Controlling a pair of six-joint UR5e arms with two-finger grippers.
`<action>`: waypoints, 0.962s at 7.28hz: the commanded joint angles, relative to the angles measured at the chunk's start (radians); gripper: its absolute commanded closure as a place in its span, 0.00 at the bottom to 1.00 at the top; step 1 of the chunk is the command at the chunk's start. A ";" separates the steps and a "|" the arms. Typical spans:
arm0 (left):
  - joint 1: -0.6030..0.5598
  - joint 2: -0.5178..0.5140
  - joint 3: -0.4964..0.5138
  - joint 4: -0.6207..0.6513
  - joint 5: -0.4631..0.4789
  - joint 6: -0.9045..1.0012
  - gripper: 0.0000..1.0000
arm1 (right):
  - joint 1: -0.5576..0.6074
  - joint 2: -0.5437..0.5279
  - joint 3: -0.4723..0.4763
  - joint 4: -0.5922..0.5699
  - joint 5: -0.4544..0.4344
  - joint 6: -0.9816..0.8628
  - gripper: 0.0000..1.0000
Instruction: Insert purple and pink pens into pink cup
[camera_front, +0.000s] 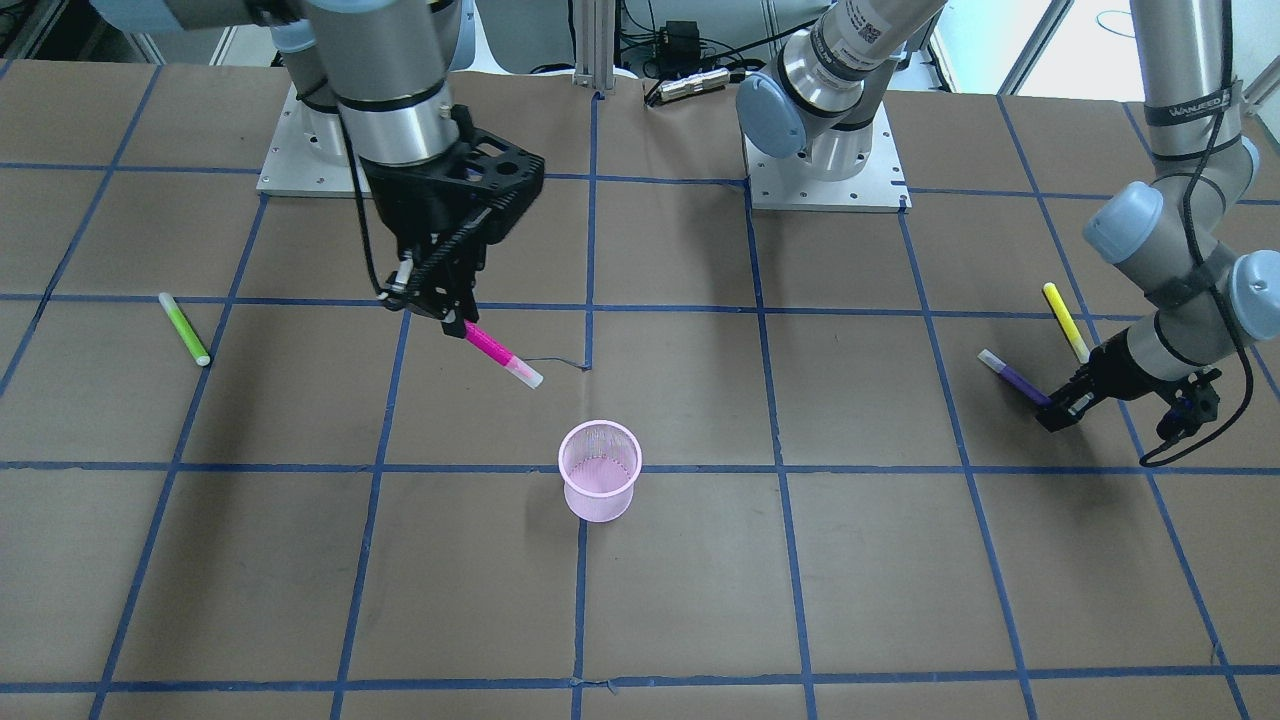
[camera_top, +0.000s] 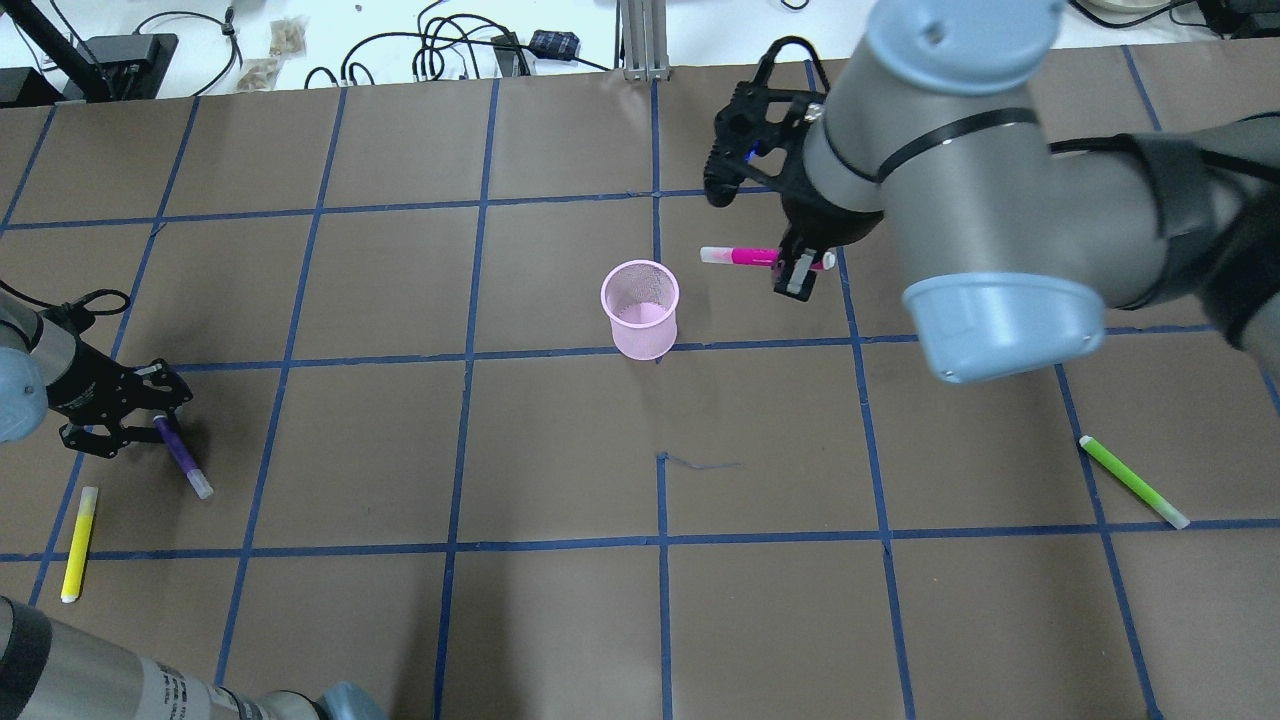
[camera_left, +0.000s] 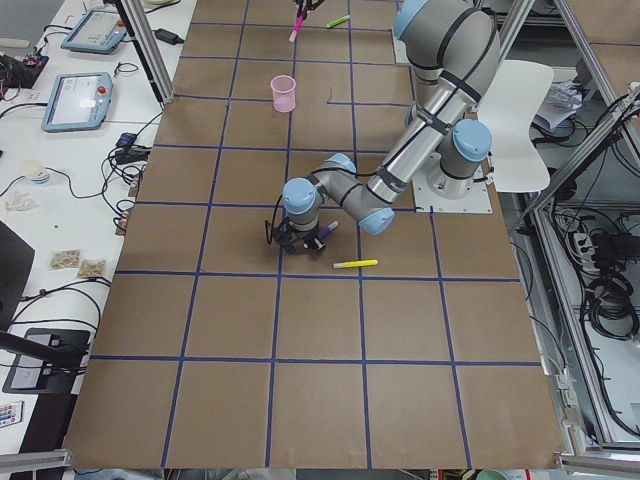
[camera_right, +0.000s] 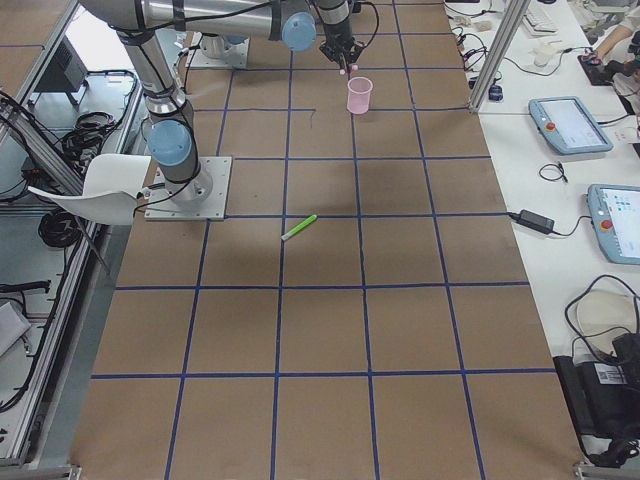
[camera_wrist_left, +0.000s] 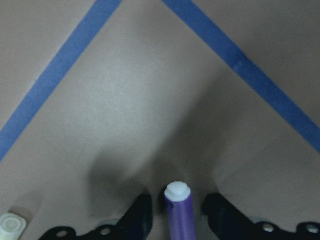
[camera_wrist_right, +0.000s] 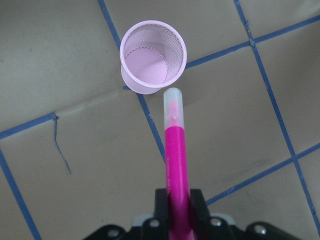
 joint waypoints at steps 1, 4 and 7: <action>-0.013 0.025 0.013 -0.001 -0.009 0.042 1.00 | 0.160 0.152 -0.124 0.001 -0.182 0.089 0.84; -0.099 0.071 0.093 -0.077 -0.005 0.018 1.00 | 0.234 0.284 -0.221 0.163 -0.296 0.144 0.84; -0.297 0.127 0.205 -0.121 0.016 -0.121 1.00 | 0.241 0.326 -0.230 0.165 -0.313 0.155 0.84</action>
